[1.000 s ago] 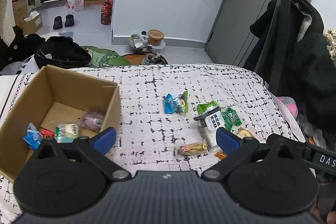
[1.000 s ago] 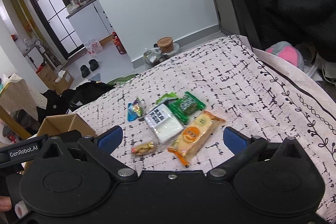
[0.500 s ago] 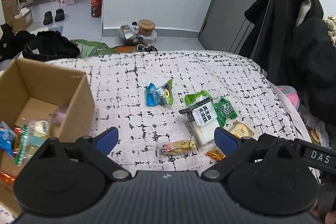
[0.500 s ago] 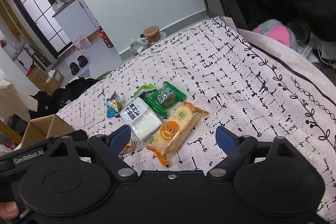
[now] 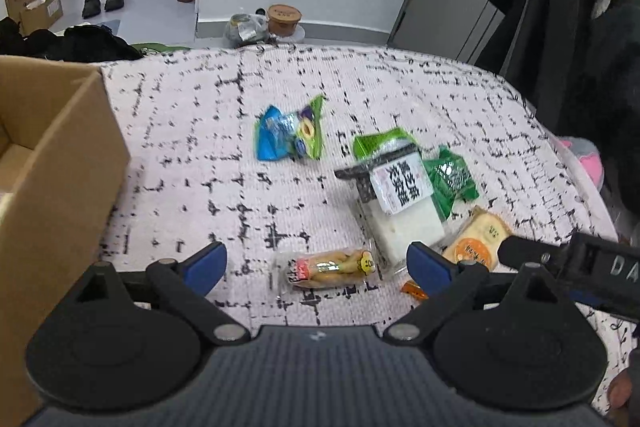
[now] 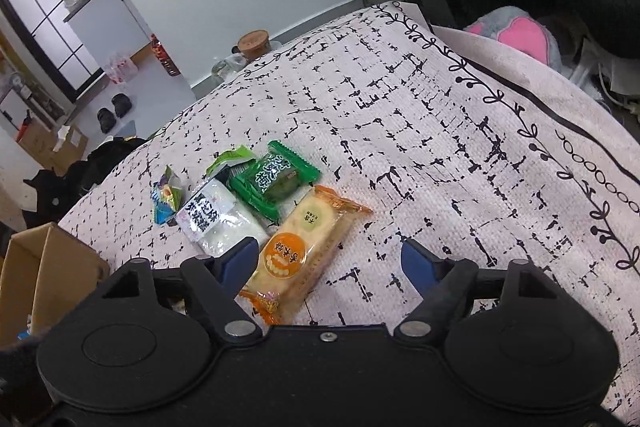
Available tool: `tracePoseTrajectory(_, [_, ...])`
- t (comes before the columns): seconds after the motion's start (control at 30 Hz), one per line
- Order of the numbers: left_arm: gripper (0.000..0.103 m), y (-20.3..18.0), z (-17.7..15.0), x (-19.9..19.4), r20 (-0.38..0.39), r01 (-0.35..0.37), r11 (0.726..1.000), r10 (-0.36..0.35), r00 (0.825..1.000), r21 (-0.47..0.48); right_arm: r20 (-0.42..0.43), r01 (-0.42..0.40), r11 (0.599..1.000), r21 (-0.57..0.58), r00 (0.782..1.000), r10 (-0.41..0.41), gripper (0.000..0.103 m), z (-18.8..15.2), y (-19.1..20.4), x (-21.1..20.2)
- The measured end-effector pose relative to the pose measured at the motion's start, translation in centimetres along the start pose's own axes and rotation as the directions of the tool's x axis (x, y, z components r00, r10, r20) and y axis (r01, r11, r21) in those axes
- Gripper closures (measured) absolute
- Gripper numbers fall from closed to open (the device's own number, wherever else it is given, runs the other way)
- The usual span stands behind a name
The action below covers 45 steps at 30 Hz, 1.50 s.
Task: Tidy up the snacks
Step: 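Grasp the biscuit stick with left tool while right tool grasps the yellow cake pack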
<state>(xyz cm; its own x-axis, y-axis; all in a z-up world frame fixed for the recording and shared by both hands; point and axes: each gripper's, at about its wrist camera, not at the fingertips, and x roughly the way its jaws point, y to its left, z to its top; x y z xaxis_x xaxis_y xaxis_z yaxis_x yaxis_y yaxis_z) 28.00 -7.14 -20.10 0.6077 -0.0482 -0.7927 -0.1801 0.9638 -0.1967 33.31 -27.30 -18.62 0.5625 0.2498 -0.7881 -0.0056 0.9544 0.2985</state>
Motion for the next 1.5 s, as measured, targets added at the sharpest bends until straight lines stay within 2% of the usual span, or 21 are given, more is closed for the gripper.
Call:
tracePoseTrajectory(0.23, [0.014, -0.3, -0.6, 1.3, -0.003, -0.001, 1.000, 0.001, 1.000, -0.004, -0.025, 0.004, 1.000, 0.028, 1.000, -0.003, 0.025, 0.1, 0.4, 1.3])
tracePoseTrajectory(0.3, [0.028, -0.5, -0.7, 1.2, 0.005, 0.009, 1.000, -0.009, 1.000, 0.013, -0.032, 0.004, 0.999, 0.035, 0.999, -0.003, 0.025, 0.0, 0.6, 1.9])
tracePoseTrajectory(0.4, [0.044, -0.6, -0.8, 1.0, 0.003, 0.023, 0.999, -0.023, 1.000, 0.024, -0.042, 0.001, 0.999, 0.042, 0.999, 0.001, 0.025, -0.2, 1.0, 2.6])
tracePoseTrajectory(0.5, [0.051, -0.3, -0.9, 0.7, -0.003, 0.019, 1.000, -0.019, 1.000, 0.022, -0.048, -0.008, 0.999, 0.047, 0.999, 0.010, 0.025, -0.3, 1.4, 3.2])
tracePoseTrajectory(0.7, [0.052, 0.7, -0.8, -0.2, 0.009, 0.020, 1.000, -0.020, 1.000, -0.005, -0.047, 0.007, 0.999, 0.041, 0.999, -0.005, 0.024, -0.7, 1.9, 3.8])
tracePoseTrajectory(0.87, [0.052, 1.0, -0.5, -0.8, 0.018, 0.012, 1.000, -0.011, 1.000, -0.023, -0.048, 0.047, 0.999, -0.019, 0.998, -0.048, 0.024, -1.0, 3.0, 4.3])
tracePoseTrajectory(1.07, [0.052, 0.9, -0.7, -1.5, 0.038, 0.009, 1.000, -0.009, 0.999, -0.004, -0.051, 0.142, 0.985, -0.099, 0.988, -0.147, 0.046, -1.3, 4.0, 4.2])
tracePoseTrajectory(1.2, [0.052, 1.3, -0.4, -1.9, 0.046, 0.014, 0.999, -0.013, 0.999, -0.029, -0.066, 0.196, 0.970, -0.147, 0.976, -0.207, 0.067, -1.8, 3.9, 3.7])
tracePoseTrajectory(1.37, [0.052, 1.7, 0.2, -2.9, 0.065, 0.037, 0.999, -0.035, 0.997, -0.037, -0.099, 0.187, 0.966, -0.179, 0.973, -0.207, 0.069, -2.0, 3.9, 2.7])
tracePoseTrajectory(1.5, [0.052, 2.4, 0.9, -4.2, 0.087, 0.051, 0.998, -0.047, 0.995, -0.044, -0.078, 0.164, 0.968, -0.189, 0.980, -0.181, 0.069, -1.8, 4.4, 1.0])
